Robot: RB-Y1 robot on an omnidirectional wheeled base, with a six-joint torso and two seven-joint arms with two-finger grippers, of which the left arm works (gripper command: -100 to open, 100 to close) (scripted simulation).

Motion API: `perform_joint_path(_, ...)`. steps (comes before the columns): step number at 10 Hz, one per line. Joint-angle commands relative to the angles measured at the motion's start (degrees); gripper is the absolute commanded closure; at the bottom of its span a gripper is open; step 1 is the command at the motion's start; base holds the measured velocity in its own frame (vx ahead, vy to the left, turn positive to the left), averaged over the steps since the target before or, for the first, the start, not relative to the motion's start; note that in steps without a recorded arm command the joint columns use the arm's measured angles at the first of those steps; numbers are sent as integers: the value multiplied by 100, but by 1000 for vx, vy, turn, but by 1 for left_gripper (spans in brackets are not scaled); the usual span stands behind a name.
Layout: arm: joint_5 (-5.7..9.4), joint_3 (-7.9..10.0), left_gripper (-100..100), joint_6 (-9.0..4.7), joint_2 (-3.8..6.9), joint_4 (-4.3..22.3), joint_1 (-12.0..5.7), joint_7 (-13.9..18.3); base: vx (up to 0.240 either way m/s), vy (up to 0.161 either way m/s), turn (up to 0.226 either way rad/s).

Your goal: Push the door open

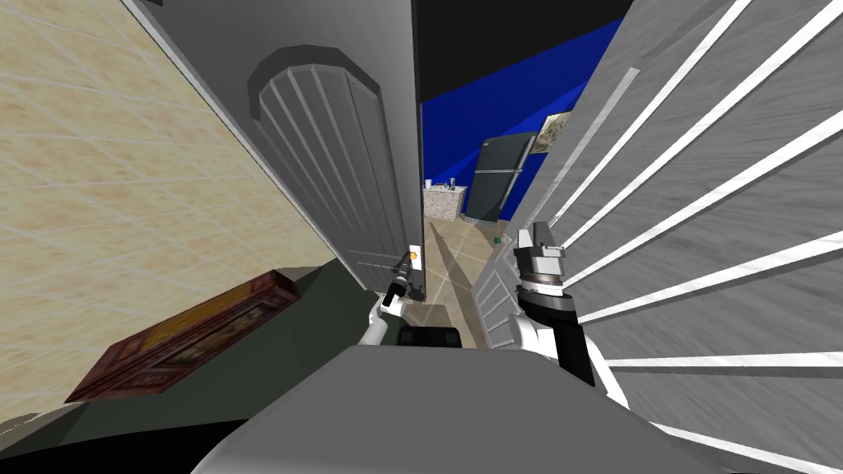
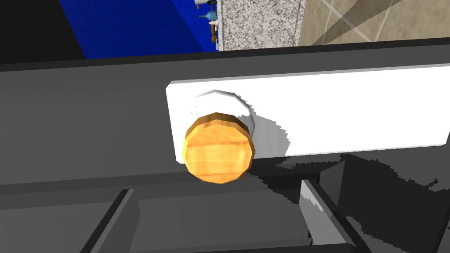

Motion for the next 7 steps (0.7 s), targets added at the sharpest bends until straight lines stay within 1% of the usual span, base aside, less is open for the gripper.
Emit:
perform_joint_path(1,-4,28,-100,-27,-24,42,-30,-6,189,-69,-21)
perform_joint_path(3,-9,66,-100,-61,-90,100,-70,-12,206,-67,-25)
perform_joint_path(4,-7,55,-100,-50,-68,84,-59,-9,79,-30,1)
perform_joint_path(5,-7,55,100,-50,-68,84,-59,-9,-8,3,6)
perform_joint_path(7,-7,55,100,-50,-68,84,-59,-9,-30,11,-9)
